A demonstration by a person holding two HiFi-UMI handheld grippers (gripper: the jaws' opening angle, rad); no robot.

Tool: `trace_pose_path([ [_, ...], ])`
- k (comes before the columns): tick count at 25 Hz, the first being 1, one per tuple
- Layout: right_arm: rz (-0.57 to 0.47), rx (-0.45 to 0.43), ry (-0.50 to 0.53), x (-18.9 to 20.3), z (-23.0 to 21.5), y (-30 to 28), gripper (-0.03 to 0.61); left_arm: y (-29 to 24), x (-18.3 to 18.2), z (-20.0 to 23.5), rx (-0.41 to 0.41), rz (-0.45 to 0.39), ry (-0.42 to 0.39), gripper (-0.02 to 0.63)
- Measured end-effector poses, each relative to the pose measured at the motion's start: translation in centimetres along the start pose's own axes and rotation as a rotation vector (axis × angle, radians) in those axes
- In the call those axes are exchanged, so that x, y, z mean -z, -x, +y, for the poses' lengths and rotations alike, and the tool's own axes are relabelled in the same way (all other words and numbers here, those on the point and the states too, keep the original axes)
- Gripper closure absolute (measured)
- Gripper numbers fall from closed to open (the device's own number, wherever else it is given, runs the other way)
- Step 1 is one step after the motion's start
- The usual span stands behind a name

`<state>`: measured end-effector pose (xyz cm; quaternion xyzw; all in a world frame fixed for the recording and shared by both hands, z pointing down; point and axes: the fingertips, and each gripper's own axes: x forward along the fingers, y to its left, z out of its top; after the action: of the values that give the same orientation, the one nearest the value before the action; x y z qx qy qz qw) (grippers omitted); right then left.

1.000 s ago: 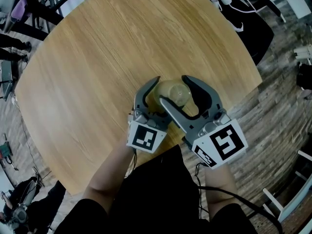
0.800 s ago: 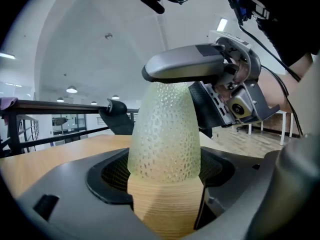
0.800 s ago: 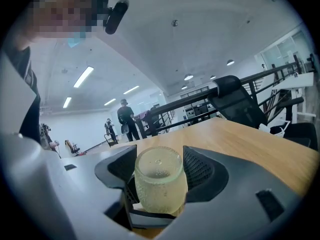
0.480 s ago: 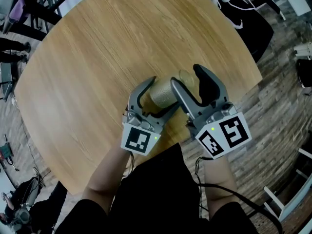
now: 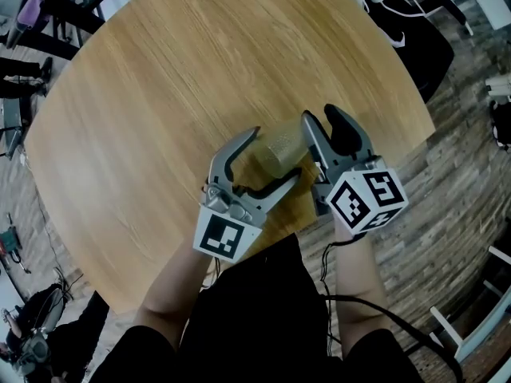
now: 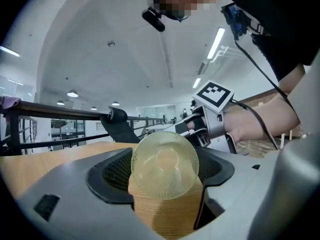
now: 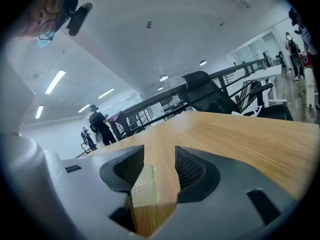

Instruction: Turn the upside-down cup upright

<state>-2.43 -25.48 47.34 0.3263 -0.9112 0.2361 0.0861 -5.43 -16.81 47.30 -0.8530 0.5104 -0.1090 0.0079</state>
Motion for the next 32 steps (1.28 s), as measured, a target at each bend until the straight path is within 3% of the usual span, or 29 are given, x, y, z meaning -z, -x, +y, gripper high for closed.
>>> trace_pose_path([
  [8,0.060,0.039,0.002,1.9,-1.3,-0.4,0.443,0.2,-1.4,-0.5,0.013,-0.025,0.019,0.221],
  [18,0.189,0.073,0.028,5.8,-2.2,-1.3,0.446,-1.3,-0.6,-1.3,0.033,-0.018,0.004,0.222],
  [32,0.228,0.133,0.052,6.3,-4.0,-0.6,0.446,-2.2,0.2,-1.2,0.046,-0.009,0.045,0.221],
])
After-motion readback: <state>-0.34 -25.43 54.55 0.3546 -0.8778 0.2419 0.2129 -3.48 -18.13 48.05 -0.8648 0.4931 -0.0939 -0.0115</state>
